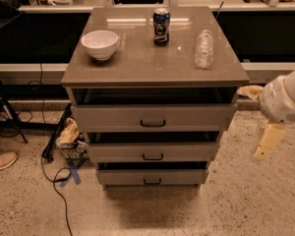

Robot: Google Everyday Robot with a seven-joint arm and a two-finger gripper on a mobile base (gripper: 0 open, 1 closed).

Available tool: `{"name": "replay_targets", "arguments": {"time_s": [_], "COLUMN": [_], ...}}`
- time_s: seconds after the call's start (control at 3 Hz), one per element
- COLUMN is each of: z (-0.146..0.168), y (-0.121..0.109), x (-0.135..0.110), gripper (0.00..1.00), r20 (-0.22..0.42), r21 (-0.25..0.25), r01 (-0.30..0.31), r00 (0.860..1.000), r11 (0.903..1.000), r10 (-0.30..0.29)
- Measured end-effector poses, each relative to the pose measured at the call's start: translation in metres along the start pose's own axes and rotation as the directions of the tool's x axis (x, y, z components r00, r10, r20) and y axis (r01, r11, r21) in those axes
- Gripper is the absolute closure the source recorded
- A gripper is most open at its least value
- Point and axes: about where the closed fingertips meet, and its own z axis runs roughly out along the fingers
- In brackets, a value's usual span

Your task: Open middle drawer

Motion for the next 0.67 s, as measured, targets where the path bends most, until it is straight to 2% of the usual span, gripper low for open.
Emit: {"name": "replay_targets", "arguments": {"time_s": [0.33,0.67], "z": [0.0151,0.0149], "y": [0.0005,0.0005], "x": [0.0064,0.0062], "gripper": [0.00,0.00], "r20": [0.014,0.014], "r21": [-0.020,-0.019], "r01": [0.049,0.050], "r00": [0.999,0.999], "r11": [0.9986,0.9986], "r10": [-0.049,-0.049]}}
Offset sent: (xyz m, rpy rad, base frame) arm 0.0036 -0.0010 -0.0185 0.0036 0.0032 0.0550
